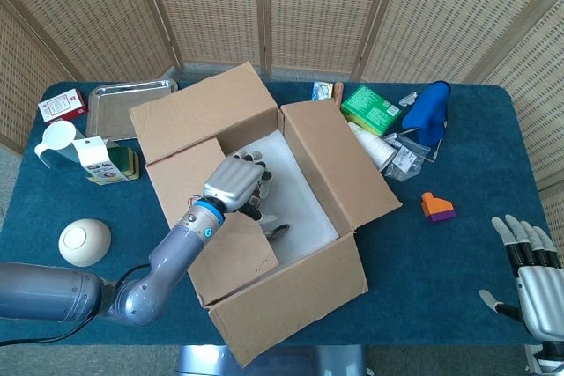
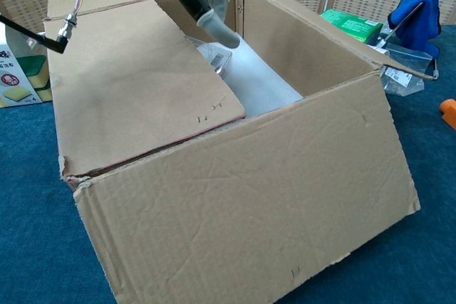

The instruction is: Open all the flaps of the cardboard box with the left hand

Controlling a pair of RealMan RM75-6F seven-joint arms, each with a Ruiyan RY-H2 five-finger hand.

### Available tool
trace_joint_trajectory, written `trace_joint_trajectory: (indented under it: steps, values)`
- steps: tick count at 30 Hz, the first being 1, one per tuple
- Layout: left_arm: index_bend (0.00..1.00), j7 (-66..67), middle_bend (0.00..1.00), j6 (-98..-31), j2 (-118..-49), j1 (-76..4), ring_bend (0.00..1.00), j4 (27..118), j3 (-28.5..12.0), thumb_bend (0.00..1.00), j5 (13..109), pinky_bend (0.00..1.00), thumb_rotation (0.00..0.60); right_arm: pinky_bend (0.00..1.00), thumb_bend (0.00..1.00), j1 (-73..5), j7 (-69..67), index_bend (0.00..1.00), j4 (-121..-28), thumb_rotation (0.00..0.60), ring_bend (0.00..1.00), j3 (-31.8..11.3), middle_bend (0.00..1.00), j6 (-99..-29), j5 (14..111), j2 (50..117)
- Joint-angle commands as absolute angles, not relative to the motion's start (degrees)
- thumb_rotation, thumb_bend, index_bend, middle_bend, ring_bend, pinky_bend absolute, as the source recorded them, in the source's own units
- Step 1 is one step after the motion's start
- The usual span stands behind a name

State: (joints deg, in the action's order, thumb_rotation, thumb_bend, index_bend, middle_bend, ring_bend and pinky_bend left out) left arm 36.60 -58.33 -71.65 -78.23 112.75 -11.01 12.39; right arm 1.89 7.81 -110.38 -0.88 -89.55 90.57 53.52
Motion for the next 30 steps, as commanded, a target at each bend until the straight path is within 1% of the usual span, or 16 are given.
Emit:
trace_joint_trajectory:
  steps: [1, 12, 15, 17, 19, 21, 22, 24, 30]
  values:
    - [0.55, 37.8, 0.36, -58.3, -72.5, -78.7, 0.16, 112.2, -10.2, 0.0, 11.5, 0.19, 0.408, 0.0, 0.0, 1.9, 7.8, 0.0, -110.4, 0.6, 0.0, -0.9, 0.0, -89.6, 90.6, 53.5]
    - [0.58, 39.8, 0.37, -58.8, -72.9, -79.2, 0.17, 112.7, -9.2, 0.0, 8.9, 0.21, 0.411, 0.0, 0.0, 1.9, 7.7, 0.0, -110.4, 0.6, 0.0, -0.9, 0.0, -89.6, 90.6, 53.5]
    - [0.58, 40.2, 0.41, -58.5, -72.5, -79.3, 0.2, 113.1, -9.0, 0.0, 8.6, 0.23, 0.408, 0.0, 0.0, 2.0, 7.6, 0.0, -110.4, 0.6, 0.0, -1.0, 0.0, -89.8, 90.6, 53.5]
    - [0.59, 40.2, 0.44, -57.7, -71.9, -79.4, 0.23, 113.5, -9.1, 0.0, 7.8, 0.27, 0.406, 0.0, 0.0, 2.0, 7.5, 0.0, -110.4, 0.6, 0.0, -1.0, 0.0, -89.8, 90.6, 53.4]
    - [0.59, 40.4, 0.47, -56.6, -71.2, -79.5, 0.29, 113.9, -9.0, 0.0, 7.4, 0.37, 0.41, 0.0, 0.0, 2.0, 7.6, 0.0, -110.4, 0.6, 0.0, -1.0, 0.0, -89.8, 90.6, 53.4]
    - [0.6, 40.2, 0.5, -55.1, -69.9, -79.0, 0.33, 114.5, -8.5, 0.0, 9.0, 0.46, 0.412, 0.0, 0.0, 2.0, 7.5, 0.0, -110.4, 0.6, 0.0, -1.0, 0.0, -90.0, 90.8, 53.4]
    - [0.6, 39.9, 0.52, -54.6, -69.5, -78.8, 0.35, 114.6, -8.5, 0.0, 9.2, 0.48, 0.412, 0.0, 0.0, 2.0, 7.4, 0.0, -110.4, 0.6, 0.0, -1.0, 0.0, -90.0, 90.8, 53.4]
    - [0.6, 39.6, 0.54, -53.8, -68.5, -78.7, 0.38, 115.0, -8.3, 0.0, 9.4, 0.51, 0.413, 0.0, 0.0, 2.1, 7.4, 0.0, -110.4, 0.6, 0.0, -0.9, 0.0, -90.1, 90.9, 53.3]
    - [0.6, 38.3, 0.57, -51.9, -65.8, -78.7, 0.41, 116.1, -8.4, 0.0, 9.4, 0.51, 0.41, 0.0, 0.0, 2.0, 7.7, 0.0, -110.4, 0.6, 0.0, -0.9, 0.0, -90.0, 91.0, 53.5]
